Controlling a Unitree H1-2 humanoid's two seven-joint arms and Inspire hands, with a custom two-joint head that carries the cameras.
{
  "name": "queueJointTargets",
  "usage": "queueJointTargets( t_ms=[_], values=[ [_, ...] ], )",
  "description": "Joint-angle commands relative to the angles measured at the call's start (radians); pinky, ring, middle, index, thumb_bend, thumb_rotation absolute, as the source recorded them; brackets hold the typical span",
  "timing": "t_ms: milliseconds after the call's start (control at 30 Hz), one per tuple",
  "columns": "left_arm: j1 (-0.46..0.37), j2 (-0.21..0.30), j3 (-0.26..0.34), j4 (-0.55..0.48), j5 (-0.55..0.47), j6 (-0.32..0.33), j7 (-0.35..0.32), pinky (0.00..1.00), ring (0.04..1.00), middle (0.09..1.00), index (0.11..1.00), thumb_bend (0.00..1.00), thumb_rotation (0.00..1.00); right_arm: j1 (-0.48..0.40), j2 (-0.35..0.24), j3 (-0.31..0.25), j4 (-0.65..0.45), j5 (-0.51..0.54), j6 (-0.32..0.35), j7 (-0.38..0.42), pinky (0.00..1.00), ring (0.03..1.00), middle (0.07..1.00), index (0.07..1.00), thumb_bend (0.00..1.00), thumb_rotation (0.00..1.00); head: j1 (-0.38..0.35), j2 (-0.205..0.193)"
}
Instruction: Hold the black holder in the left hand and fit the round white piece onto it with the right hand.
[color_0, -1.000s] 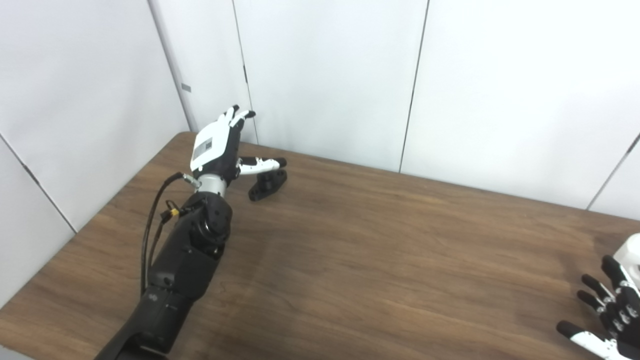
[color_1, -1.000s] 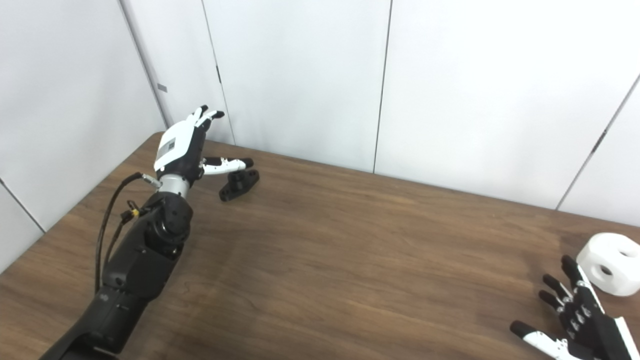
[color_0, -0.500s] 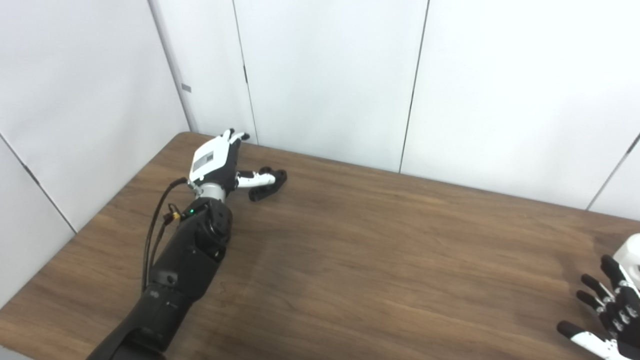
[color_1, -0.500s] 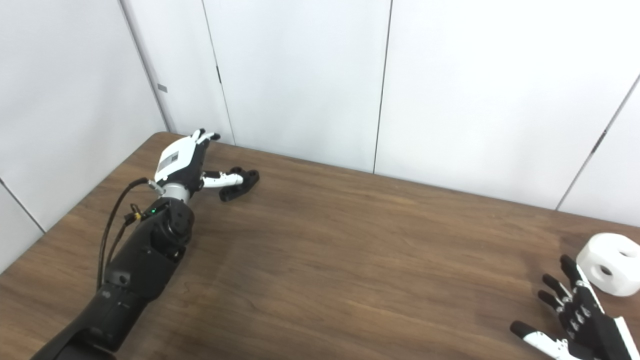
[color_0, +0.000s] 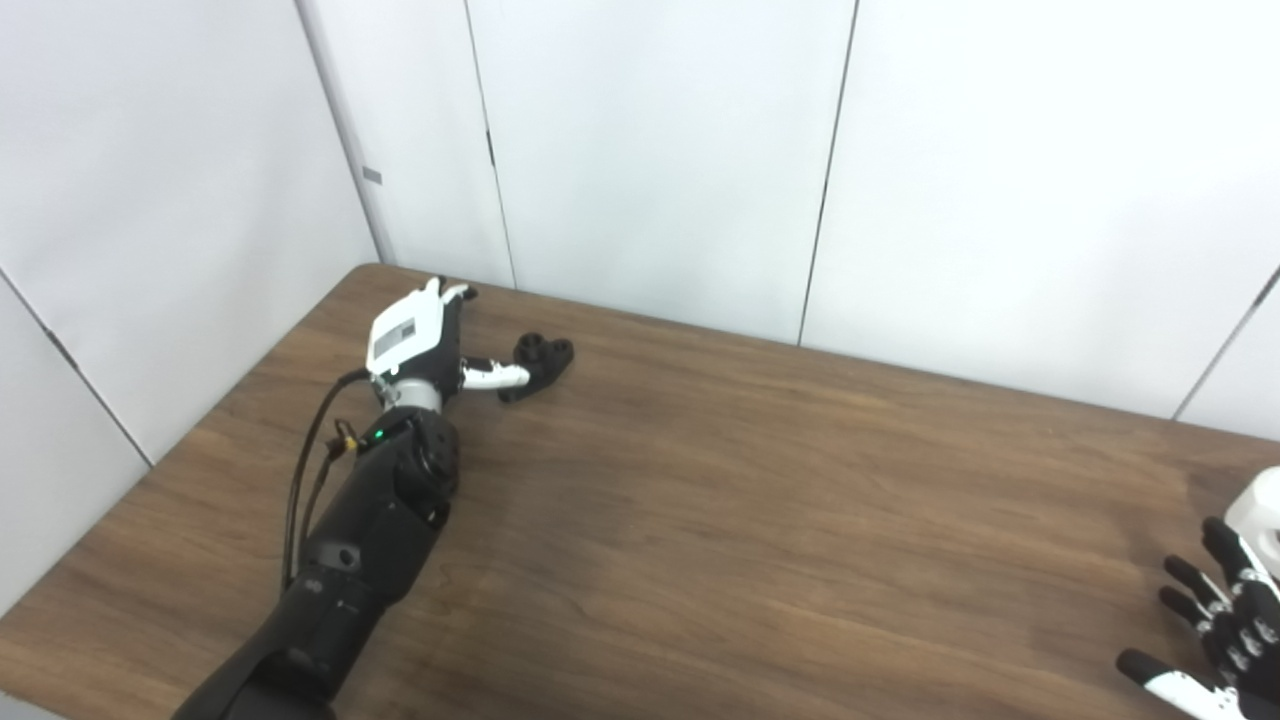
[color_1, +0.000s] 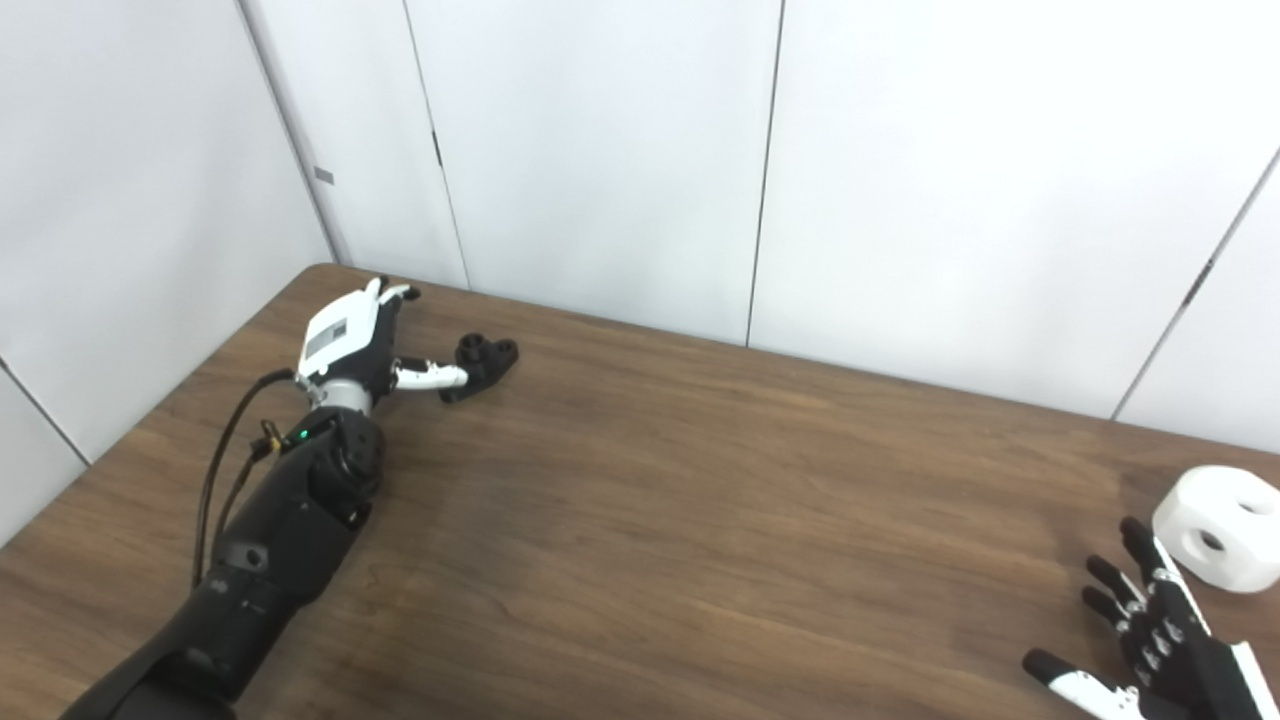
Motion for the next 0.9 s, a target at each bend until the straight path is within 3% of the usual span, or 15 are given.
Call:
queueJointTargets(
  t_ms=[0, 400, 667, 867],
  values=[
    [-0.042, 0.015, 0.004, -0.005, -0.002, -0.019, 0.041, 1.0, 1.0, 1.0, 0.848, 1.0, 0.35, -0.018, -0.023, -0.008, -0.035, 0.017, -0.019, 0.008, 0.88, 0.921, 1.0, 0.958, 0.77, 0.18, -0.001, 0.005],
    [-0.03, -0.032, -0.007, 0.041, -0.072, -0.055, 0.059, 1.0, 1.0, 1.0, 0.741, 1.0, 0.31, -0.004, -0.023, -0.011, -0.061, 0.02, -0.003, 0.007, 0.87, 0.914, 0.998, 0.954, 0.77, 0.18, -0.009, 0.017],
    [-0.031, -0.035, -0.047, 0.067, -0.062, -0.047, 0.073, 1.0, 1.0, 1.0, 0.752, 1.0, 0.32, 0.006, -0.027, -0.015, -0.082, 0.014, 0.014, 0.002, 0.84, 0.906, 0.992, 0.948, 0.79, 0.21, -0.009, 0.027],
    [-0.029, -0.046, -0.054, 0.1, -0.07, -0.051, 0.107, 1.0, 1.0, 1.0, 0.751, 1.0, 0.3, 0.01, -0.032, -0.018, -0.086, 0.016, 0.012, 0.005, 0.85, 0.905, 0.987, 0.95, 0.76, 0.17, -0.008, 0.029]
  ],
)
